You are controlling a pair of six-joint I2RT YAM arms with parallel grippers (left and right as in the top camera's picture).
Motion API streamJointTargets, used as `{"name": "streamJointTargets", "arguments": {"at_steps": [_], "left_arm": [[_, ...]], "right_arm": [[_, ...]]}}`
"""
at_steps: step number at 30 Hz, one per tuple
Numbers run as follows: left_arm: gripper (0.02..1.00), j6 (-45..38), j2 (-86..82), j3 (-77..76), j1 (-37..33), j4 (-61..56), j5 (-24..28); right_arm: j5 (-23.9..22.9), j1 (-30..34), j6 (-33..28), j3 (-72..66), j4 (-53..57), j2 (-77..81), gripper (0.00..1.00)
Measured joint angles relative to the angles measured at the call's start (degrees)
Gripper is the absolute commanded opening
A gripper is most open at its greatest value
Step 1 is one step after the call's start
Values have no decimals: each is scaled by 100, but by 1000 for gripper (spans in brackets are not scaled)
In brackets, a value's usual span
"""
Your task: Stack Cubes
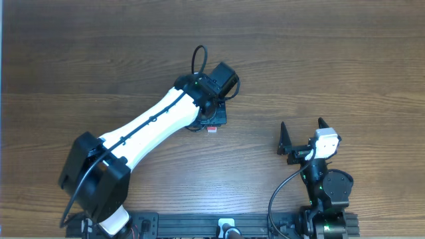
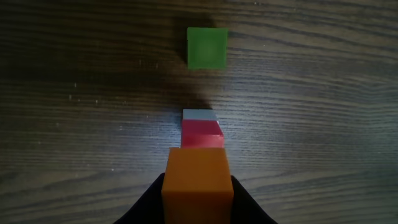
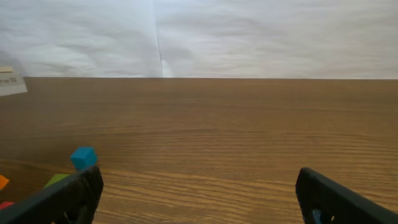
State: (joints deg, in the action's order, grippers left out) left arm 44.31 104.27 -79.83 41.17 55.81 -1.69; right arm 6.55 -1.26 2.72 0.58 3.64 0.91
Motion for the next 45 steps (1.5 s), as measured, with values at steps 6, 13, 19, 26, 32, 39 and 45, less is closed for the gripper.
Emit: {"name": "streamJointTargets", "arguments": {"at_steps": [6, 13, 19, 26, 32, 39, 45], "left_arm": [[64, -105, 33, 0, 0, -39, 39], [64, -127, 203, 0, 0, -42, 105], [64, -127, 317, 0, 0, -50, 129], [64, -127, 319, -2, 0, -59, 131], [64, -173, 326, -2, 0, -79, 170], [64, -190, 328, 0, 0, -79, 192], [64, -192, 334, -2, 0, -79, 195]], "right_arm": [[0, 0, 0, 0, 0, 0, 993], [0, 0, 2, 0, 0, 0, 991], [0, 0, 0, 0, 0, 0, 993], [0, 0, 4, 0, 0, 0, 991], [0, 0, 2, 0, 0, 0, 993], [0, 0, 0, 0, 0, 0, 993], [0, 0, 2, 0, 0, 0, 993]]}}
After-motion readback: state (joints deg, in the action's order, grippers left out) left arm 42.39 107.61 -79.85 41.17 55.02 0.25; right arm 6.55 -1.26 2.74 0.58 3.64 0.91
